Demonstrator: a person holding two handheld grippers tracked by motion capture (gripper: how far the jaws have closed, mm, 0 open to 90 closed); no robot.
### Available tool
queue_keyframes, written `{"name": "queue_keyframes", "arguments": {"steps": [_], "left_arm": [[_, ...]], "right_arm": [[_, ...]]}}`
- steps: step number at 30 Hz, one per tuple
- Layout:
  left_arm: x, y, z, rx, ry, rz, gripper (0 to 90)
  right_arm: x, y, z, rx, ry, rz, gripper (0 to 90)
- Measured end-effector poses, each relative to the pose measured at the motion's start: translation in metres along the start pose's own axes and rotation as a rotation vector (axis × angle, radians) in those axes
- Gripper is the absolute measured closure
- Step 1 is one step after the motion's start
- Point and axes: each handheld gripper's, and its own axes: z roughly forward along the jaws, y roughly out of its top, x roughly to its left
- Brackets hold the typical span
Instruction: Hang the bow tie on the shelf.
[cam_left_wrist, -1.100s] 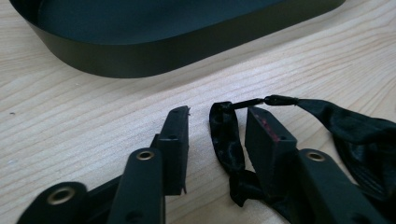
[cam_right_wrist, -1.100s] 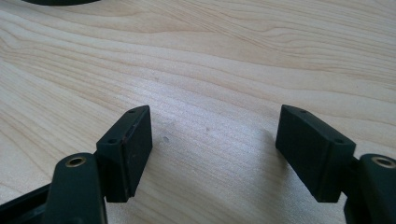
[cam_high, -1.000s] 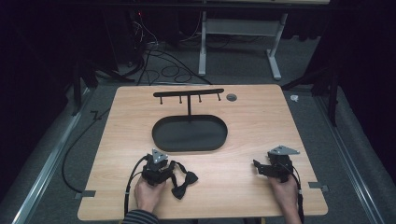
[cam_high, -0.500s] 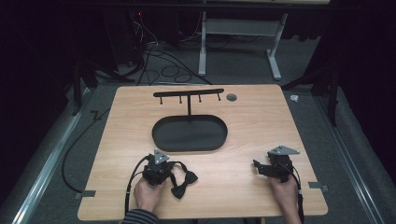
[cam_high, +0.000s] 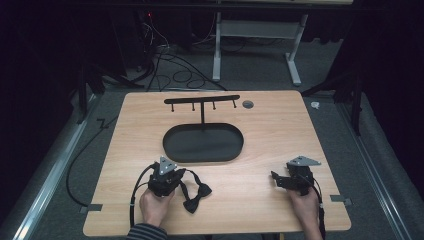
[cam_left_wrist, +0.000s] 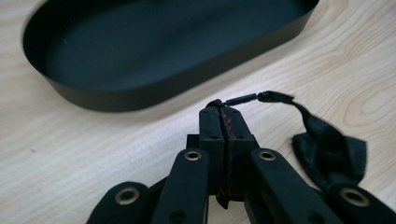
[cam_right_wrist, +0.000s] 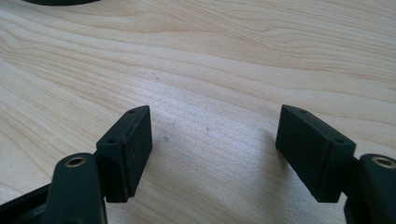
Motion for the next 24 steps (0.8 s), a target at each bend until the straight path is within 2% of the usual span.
{"name": "queue_keyframes", "arguments": {"steps": [4,7,10,18,24], "left_arm": [[0.001,0.01,-0.01,-0.041,0.012,0.01,88.6],[0.001,0.014,-0.013,-0.049,0.013,0.019,88.8],[-0.001,0.025,-0.02,-0.07,0.017,0.048,88.8],[-0.001,0.047,-0.026,-0.104,0.014,0.077,88.9],[0.0,0.062,-0.027,-0.13,0.0,0.082,89.0]], "right_arm": [[0.0,0.0,0.0,0.0,0.0,0.0,28.3],[0.0,0.0,0.0,0.0,0.001,0.0,28.3],[0.0,0.0,0.0,0.0,0.001,0.001,28.3],[0.0,0.0,0.0,-0.001,0.003,0.003,28.3],[0.0,0.0,0.0,0.0,0.003,0.001,28.1]]}}
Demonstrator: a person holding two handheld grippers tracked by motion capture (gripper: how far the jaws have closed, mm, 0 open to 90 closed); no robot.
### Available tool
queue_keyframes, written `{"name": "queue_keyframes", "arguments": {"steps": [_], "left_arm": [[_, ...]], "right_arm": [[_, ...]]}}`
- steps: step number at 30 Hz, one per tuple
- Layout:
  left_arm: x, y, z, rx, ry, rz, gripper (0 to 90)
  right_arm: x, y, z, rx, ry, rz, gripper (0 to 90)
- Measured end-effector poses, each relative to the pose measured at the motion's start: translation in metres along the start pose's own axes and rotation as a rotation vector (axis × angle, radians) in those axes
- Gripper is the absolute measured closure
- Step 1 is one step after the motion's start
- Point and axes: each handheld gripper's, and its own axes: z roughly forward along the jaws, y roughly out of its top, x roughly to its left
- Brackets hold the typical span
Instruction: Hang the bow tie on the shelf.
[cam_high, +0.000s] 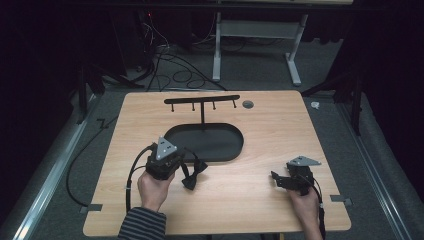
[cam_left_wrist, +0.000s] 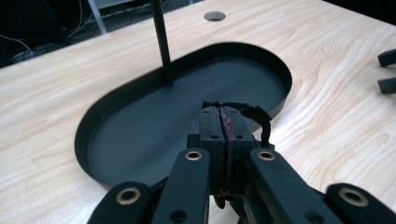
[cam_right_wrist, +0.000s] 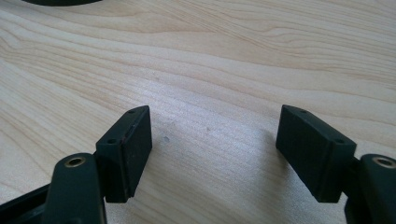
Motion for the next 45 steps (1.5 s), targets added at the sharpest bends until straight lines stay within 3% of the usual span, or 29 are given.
{"name": "queue_keyframes", "arguments": {"steps": [15,29,45], "left_arm": [[0.011,0.03,0.009,-0.033,-0.012,-0.003,88.9],[0.02,0.053,0.016,-0.041,0.004,0.007,88.9],[0.03,0.077,0.033,-0.058,0.032,-0.024,88.9]], "right_arm": [[0.0,0.0,0.0,-0.003,0.003,0.003,28.1],[0.0,0.0,0.0,-0.002,0.002,0.002,28.0],[0.0,0.0,0.0,-0.002,0.004,0.001,28.0]]}}
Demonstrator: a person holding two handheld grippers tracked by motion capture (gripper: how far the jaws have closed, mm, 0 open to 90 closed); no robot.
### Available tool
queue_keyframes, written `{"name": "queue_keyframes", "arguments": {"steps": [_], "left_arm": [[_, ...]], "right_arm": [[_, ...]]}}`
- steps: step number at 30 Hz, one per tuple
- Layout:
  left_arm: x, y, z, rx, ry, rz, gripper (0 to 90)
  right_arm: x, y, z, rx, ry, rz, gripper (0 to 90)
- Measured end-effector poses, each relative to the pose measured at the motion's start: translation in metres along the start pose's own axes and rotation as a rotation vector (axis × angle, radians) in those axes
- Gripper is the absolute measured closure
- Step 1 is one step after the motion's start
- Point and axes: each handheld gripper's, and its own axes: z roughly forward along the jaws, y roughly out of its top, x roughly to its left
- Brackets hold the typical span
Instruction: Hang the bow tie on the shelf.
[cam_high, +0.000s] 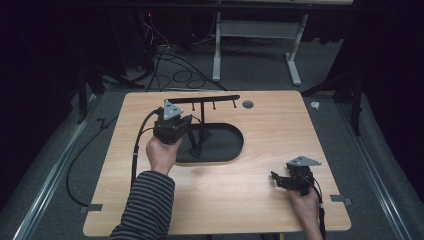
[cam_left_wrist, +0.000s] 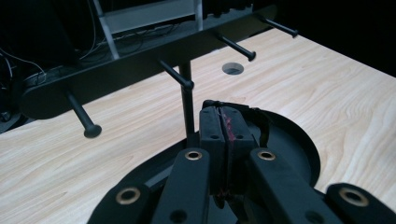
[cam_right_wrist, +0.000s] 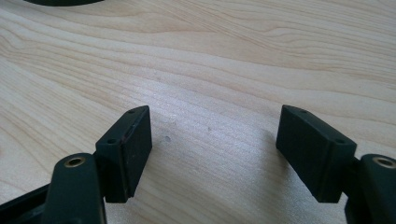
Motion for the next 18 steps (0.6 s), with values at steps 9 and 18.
{"name": "queue_keyframes", "arguments": {"steps": [9,18], "left_arm": [[0.007,0.008,0.011,0.002,0.039,-0.016,88.8],[0.012,0.015,0.017,-0.008,0.057,-0.04,88.8]], "right_arm": [[0.0,0.0,0.0,0.002,-0.001,-0.001,28.0],[0.0,0.0,0.0,0.002,0.0,0.0,28.0]]}}
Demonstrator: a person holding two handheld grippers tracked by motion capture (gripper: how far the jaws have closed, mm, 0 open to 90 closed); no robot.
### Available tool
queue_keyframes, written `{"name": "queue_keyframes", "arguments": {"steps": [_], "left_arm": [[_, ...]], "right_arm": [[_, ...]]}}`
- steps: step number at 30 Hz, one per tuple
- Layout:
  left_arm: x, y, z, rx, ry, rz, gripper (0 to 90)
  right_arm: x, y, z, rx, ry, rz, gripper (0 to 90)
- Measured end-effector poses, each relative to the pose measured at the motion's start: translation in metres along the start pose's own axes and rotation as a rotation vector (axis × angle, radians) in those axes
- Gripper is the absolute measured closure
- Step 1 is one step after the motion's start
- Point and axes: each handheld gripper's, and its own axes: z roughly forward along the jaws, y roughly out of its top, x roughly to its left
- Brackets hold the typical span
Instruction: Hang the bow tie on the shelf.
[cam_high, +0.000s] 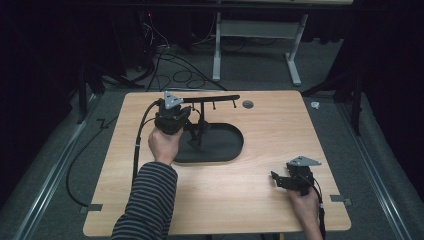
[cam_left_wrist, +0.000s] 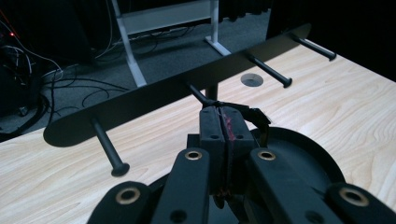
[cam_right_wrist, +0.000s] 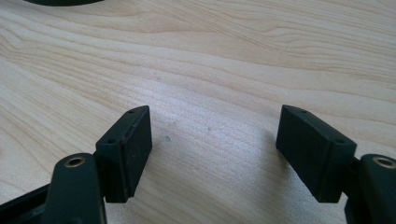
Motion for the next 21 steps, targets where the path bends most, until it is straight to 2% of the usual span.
{"name": "queue_keyframes", "arguments": {"steps": [10,15,21], "left_arm": [[0.003,0.004,0.011,-0.002,0.03,-0.009,88.7],[0.004,0.008,0.015,0.002,0.06,0.005,88.6],[0.006,0.008,0.019,0.008,0.072,0.001,88.0]], "right_arm": [[0.0,0.0,0.0,0.0,-0.001,0.0,28.0],[0.0,0.0,0.0,0.0,0.0,0.0,28.1],[0.0,0.0,0.0,0.0,0.0,0.0,28.0]]}}
